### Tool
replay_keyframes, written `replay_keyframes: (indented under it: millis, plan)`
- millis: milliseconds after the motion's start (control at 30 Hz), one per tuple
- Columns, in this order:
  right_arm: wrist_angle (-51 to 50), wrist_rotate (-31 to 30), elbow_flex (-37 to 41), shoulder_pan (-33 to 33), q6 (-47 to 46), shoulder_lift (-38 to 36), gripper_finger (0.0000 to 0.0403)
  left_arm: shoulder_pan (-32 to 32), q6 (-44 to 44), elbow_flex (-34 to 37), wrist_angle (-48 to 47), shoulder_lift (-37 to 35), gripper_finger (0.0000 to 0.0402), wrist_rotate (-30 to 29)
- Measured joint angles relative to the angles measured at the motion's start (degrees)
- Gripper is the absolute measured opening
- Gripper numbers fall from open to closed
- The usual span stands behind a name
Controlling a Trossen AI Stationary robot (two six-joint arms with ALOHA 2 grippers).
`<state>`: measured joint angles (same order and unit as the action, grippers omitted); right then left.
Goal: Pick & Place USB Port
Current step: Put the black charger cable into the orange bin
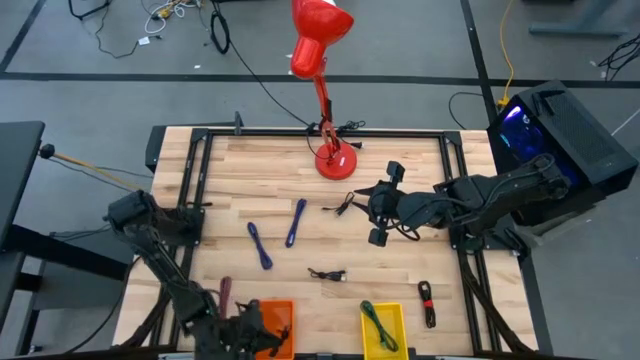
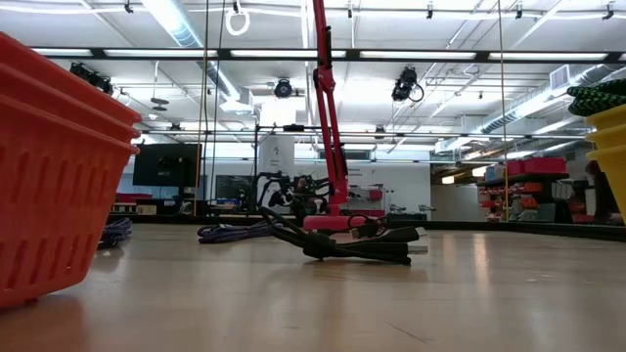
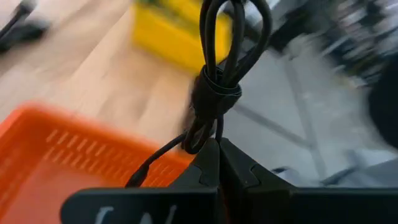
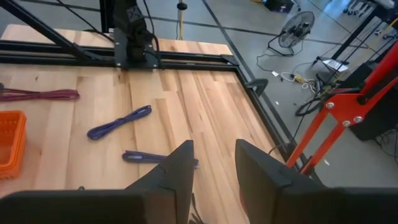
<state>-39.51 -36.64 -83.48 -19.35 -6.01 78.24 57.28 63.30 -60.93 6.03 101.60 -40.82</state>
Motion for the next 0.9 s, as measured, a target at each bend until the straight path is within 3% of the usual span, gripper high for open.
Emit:
replay_keyframes:
  millis: [167,533,900]
  plan:
    - [-0.22,0.16,0.00,0.00,0.03,0.00,0.0118,-0.17,10.28,-3.30,-13.25,1.46,0.0000,-0.05]
    - [-1.77,0.10,0.00,-0.15,-0.54,0.00,0.0118,-0.37,12.76,-3.32,-13.96,1.46,0.0007,1.79]
    - [-1.92,0.08,0.00,-0.15,-0.39,0.00,0.0118,-0.86,12.57,-3.32,-13.88,1.46,0.0073,3.15]
